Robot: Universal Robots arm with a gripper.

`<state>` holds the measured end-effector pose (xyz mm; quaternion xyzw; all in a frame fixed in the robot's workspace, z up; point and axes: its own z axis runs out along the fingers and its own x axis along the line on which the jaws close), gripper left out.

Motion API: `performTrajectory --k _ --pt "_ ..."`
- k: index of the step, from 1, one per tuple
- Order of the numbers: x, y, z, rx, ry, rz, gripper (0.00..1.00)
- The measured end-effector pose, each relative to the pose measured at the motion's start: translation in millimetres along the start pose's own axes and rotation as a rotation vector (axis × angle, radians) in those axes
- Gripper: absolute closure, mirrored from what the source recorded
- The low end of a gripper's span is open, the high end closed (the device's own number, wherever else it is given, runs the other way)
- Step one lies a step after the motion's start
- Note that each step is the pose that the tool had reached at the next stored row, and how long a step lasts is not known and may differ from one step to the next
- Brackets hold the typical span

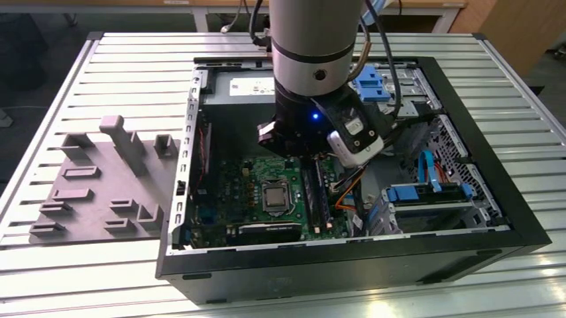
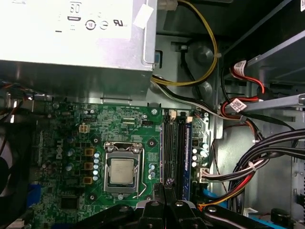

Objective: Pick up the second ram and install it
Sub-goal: 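Insert the second ram into the second slot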

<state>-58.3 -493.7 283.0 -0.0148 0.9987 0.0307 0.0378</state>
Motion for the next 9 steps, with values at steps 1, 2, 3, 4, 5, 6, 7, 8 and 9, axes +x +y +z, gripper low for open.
performTrajectory --k 1,2,3,4,5,6,7,8,9 --pt "-0.5 -0.1 1.0 0.0003 -0.0003 0.005 0.88" --pt "-1.1 -0.2 2.0 0.0007 -0.0006 0.009 0.88" --pt "-1.7 -0.2 2.8 0.0011 -0.0008 0.014 0.88" --pt "-2.2 -0.3 3.7 0.0013 -0.0011 0.018 0.88" --pt "-2.7 -0.3 4.4 0.0016 -0.0013 0.021 0.88" --pt "-3.1 -0.4 5.1 0.0019 -0.0015 0.025 0.88" --pt "-3.4 -0.5 5.8 0.0022 -0.0017 0.028 0.88" --pt "-3.5 -0.5 6.3 0.0024 -0.0018 0.031 0.88" --pt "-3.7 -0.5 6.8 0.0026 -0.0020 0.033 0.88"
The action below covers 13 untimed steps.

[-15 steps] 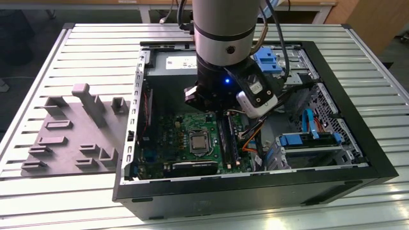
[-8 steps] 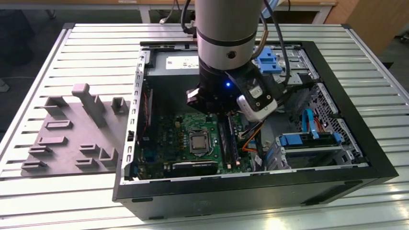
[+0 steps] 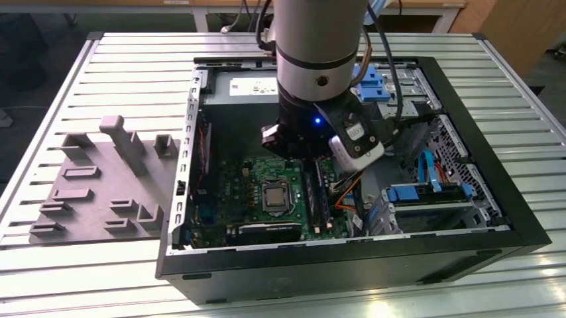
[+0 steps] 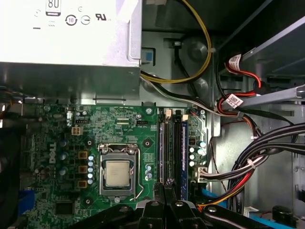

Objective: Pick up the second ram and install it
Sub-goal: 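Insert the second ram into the second slot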

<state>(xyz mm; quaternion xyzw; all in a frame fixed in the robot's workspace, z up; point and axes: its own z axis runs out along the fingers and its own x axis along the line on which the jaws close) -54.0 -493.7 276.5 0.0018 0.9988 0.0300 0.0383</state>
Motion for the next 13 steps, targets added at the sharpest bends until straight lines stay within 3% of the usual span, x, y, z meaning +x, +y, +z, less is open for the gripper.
performTrajectory --k 13 --pt "-3.6 -0.4 6.7 0.0023 -0.0020 0.032 0.88"
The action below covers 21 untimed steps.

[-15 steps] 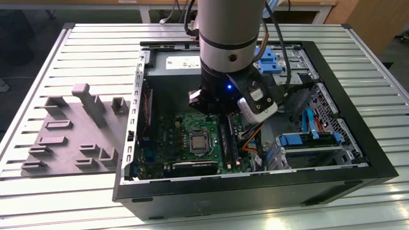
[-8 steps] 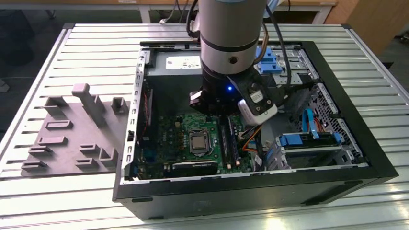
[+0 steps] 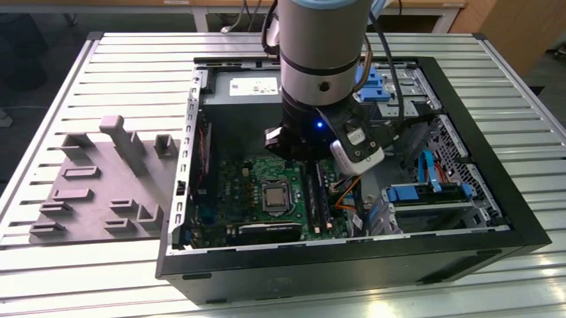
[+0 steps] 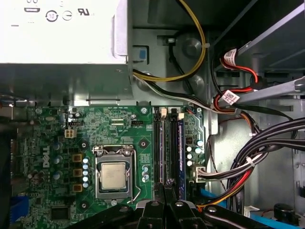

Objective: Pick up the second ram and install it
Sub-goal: 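Insert the second ram into the second slot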

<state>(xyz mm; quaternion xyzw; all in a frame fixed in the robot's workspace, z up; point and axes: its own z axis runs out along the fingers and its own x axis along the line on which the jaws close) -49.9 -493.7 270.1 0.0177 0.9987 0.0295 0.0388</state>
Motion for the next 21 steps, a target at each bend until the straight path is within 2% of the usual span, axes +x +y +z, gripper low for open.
performTrajectory --k 14,21 --pt "-2.7 -0.3 7.0 0.0029 -0.0021 0.035 0.88" --pt "-3.9 -0.6 14.7 0.0029 -0.0021 0.034 0.88"
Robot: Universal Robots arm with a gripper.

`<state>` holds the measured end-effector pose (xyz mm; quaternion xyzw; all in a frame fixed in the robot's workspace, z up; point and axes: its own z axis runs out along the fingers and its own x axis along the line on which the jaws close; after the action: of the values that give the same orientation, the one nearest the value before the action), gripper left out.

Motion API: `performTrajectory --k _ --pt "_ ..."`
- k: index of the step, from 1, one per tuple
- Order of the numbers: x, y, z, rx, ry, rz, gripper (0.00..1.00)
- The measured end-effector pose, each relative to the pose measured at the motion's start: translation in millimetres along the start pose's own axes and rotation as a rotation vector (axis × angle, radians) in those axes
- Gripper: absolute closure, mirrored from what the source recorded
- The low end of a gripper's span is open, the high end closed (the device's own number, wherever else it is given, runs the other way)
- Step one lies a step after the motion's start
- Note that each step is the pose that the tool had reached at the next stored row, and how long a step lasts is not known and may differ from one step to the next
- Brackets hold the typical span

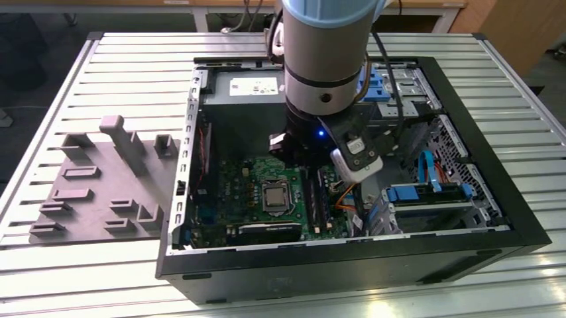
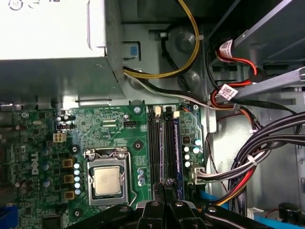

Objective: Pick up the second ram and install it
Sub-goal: 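Insert the second ram into the second slot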

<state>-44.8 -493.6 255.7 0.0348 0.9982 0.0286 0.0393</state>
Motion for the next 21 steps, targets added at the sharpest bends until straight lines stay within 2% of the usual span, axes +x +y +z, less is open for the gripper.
performTrajectory --k 10,17,21 --pt "-0.3 -0.6 12.7 -0.0029 0.0023 -0.037 0.88" --pt "-0.8 -0.7 14.5 -0.0034 0.0021 -0.038 0.88" --pt "-0.6 -0.7 16.7 -0.0043 0.0034 -0.056 0.88"
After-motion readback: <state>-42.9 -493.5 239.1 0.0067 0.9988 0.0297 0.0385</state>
